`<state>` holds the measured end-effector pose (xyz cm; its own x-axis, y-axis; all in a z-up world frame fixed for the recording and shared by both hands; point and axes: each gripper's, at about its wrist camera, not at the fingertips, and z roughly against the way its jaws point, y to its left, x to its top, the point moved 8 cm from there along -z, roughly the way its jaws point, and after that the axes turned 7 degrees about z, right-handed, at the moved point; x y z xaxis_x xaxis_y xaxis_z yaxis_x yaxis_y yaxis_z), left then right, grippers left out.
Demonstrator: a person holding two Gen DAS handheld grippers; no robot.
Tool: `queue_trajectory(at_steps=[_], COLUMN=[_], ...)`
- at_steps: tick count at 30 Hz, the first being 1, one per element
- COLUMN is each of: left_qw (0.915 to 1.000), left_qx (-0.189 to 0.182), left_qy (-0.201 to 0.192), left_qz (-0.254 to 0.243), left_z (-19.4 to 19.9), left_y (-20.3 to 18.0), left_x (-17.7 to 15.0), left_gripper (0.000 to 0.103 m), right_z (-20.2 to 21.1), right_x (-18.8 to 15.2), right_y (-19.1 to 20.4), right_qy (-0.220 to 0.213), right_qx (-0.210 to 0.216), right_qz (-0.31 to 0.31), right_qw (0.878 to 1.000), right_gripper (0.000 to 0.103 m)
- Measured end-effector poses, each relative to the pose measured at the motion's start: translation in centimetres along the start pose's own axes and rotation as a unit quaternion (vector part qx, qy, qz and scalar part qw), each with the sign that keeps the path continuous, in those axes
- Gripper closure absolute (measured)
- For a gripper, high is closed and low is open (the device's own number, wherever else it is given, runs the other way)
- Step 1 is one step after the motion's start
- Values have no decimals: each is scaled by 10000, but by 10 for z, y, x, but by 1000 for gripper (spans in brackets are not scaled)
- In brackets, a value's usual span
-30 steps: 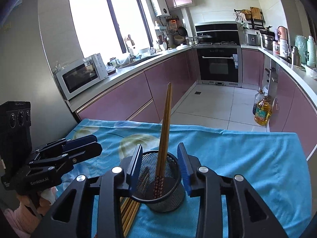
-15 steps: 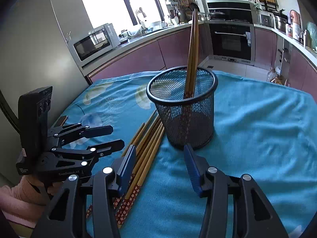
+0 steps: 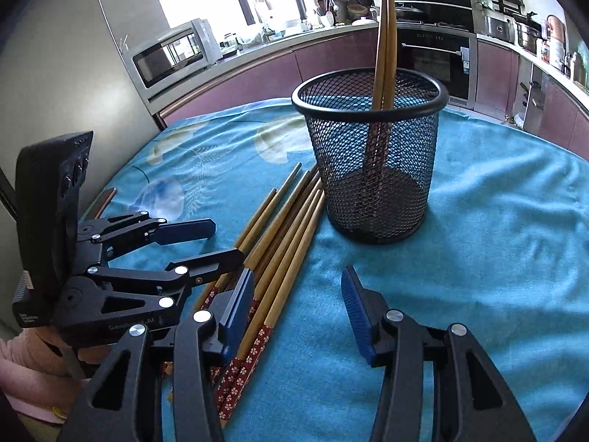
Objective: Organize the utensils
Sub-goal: 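Move both open tools back to the chopstick pile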
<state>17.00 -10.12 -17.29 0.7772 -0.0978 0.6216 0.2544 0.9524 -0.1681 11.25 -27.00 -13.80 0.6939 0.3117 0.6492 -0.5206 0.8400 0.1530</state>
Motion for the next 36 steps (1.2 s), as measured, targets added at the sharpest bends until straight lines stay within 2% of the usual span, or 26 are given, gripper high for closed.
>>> queue_trajectory(at_steps=[1, 3, 8, 12, 16, 20, 22, 23, 28, 31, 36], left_qw=[10000, 10000, 9996, 9982, 9973, 9967, 9962, 9959, 9967, 9973, 9972], left_qx=[3, -28, -226, -481, -544, -613, -663, -691, -598, -542, -542], left_qy=[8, 19, 97, 164, 210, 251, 266, 277, 290, 287, 295], left_qz=[4, 25, 140, 330, 446, 469, 504, 522, 460, 410, 423], left_z=[0, 1, 3, 5, 5, 4, 4, 4, 5, 4, 0], left_y=[1, 1, 2, 7, 13, 15, 16, 16, 16, 15, 14], left_x=[-1, -1, -3, -5, -6, -7, -7, -7, -8, -7, -5], left_gripper=[55, 59, 67, 70, 79, 80, 84, 85, 85, 79, 79], right_z=[-3, -9, -9, -8, -11, -14, -15, -15, -15, -16, -18], right_x=[-1, -3, -4, -4, -3, -4, -4, -5, -5, -4, -1], right_y=[0, 0, 0, 0, 5, 7, 11, 11, 11, 10, 10], right_qy=[41, 125, 136, 186, 228, 268, 288, 290, 280, 282, 245], right_qx=[-38, -102, -154, -143, -155, -176, -50, 9, 19, 27, -27], right_qz=[10, 10, 52, 42, 82, 128, 111, 90, 67, 19, 13], right_qw=[10000, 9999, 9998, 9997, 9996, 9994, 9995, 9995, 9996, 9996, 9997], right_gripper=[66, 72, 75, 79, 82, 83, 90, 90, 92, 92, 92])
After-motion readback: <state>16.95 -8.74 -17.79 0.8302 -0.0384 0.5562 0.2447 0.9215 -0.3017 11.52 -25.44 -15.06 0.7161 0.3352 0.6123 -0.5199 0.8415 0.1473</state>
